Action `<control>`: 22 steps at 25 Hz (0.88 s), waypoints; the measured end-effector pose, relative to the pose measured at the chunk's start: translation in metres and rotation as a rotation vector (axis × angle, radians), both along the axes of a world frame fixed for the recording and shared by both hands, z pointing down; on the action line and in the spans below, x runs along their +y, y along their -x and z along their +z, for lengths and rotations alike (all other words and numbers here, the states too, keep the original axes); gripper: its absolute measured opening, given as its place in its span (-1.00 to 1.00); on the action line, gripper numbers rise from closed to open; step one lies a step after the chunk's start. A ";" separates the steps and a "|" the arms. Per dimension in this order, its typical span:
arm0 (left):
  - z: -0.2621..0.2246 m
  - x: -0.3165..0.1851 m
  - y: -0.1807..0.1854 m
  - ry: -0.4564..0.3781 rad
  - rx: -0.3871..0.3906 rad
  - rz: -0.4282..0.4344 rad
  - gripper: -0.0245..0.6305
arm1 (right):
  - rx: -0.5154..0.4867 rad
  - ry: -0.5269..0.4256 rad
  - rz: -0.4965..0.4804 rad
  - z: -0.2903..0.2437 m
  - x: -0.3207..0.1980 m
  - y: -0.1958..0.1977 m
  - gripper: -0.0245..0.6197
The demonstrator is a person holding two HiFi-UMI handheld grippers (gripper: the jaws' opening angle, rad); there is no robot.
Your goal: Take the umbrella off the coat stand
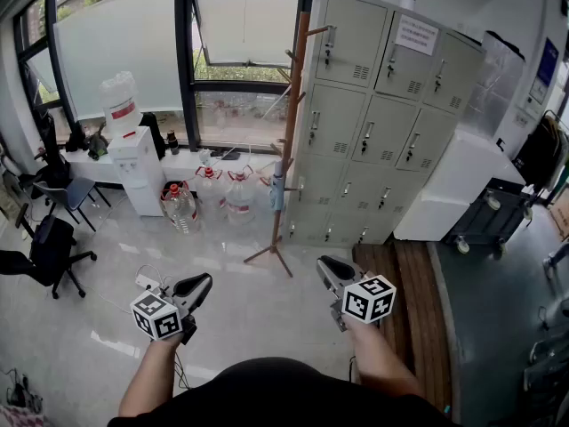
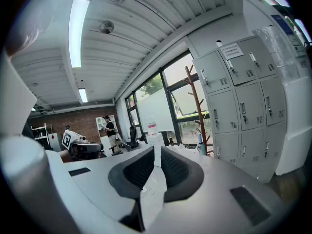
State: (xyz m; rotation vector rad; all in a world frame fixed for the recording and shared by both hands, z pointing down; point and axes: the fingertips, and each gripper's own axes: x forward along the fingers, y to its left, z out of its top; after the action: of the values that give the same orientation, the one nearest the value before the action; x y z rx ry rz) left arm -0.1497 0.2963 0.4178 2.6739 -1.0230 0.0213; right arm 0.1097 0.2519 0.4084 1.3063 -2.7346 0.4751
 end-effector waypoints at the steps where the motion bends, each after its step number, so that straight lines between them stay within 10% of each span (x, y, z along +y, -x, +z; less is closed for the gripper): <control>1: 0.000 -0.004 -0.006 -0.003 0.000 -0.004 -0.85 | 0.001 0.001 -0.006 0.002 -0.004 -0.005 -0.75; 22: 0.010 -0.049 -0.105 0.010 -0.011 -0.083 -0.85 | -0.080 0.017 -0.091 0.023 -0.079 -0.091 -0.78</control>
State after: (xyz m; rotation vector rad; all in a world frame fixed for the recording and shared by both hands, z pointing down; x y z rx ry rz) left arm -0.0443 0.2470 0.4279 2.6231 -1.1326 0.0237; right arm 0.2004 0.1734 0.4311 1.1771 -2.8332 0.5525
